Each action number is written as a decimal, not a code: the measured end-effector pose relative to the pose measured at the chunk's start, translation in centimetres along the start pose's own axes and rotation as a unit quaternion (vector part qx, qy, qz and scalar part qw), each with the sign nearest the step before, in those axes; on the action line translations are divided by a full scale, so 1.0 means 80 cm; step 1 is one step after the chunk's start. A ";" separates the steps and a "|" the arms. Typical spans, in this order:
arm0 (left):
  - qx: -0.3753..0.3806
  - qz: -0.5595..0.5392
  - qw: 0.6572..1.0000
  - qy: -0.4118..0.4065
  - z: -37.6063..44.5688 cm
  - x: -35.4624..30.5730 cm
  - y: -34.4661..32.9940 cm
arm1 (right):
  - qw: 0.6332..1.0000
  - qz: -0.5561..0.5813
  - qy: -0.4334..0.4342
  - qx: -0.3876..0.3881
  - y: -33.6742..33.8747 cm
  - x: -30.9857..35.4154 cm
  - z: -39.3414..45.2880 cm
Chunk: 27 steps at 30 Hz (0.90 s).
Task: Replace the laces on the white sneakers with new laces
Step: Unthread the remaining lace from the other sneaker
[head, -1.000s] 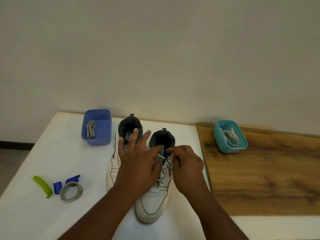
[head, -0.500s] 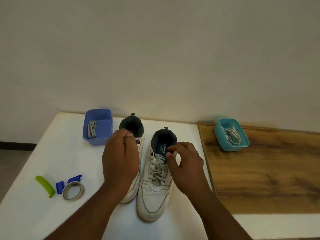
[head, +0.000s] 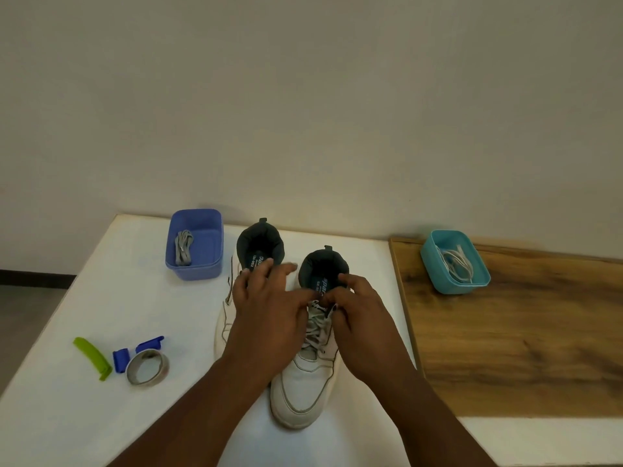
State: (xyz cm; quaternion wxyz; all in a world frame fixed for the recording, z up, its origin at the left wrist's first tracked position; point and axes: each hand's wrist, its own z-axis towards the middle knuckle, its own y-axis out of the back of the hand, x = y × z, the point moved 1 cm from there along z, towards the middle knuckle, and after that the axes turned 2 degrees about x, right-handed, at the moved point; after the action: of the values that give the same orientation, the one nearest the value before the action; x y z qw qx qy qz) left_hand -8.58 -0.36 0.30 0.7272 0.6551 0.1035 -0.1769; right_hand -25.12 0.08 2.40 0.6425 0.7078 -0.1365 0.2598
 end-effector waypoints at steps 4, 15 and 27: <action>0.001 0.020 1.000 -0.001 0.001 0.005 0.002 | 1.000 -0.011 0.001 -0.023 0.006 -0.008 0.001; 0.026 -0.007 0.998 0.057 -0.003 0.000 0.025 | 0.998 0.040 -0.019 -0.055 0.007 -0.018 0.007; -0.034 -0.021 0.999 0.012 0.004 -0.010 0.005 | 0.996 0.083 -0.012 -0.040 0.000 -0.017 0.009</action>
State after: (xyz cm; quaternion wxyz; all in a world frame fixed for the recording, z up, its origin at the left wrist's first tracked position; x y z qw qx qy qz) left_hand -9.16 -0.54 0.98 0.7439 0.6299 0.1320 -0.1801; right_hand -26.13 -0.83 1.61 0.6449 0.6710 -0.2125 0.2978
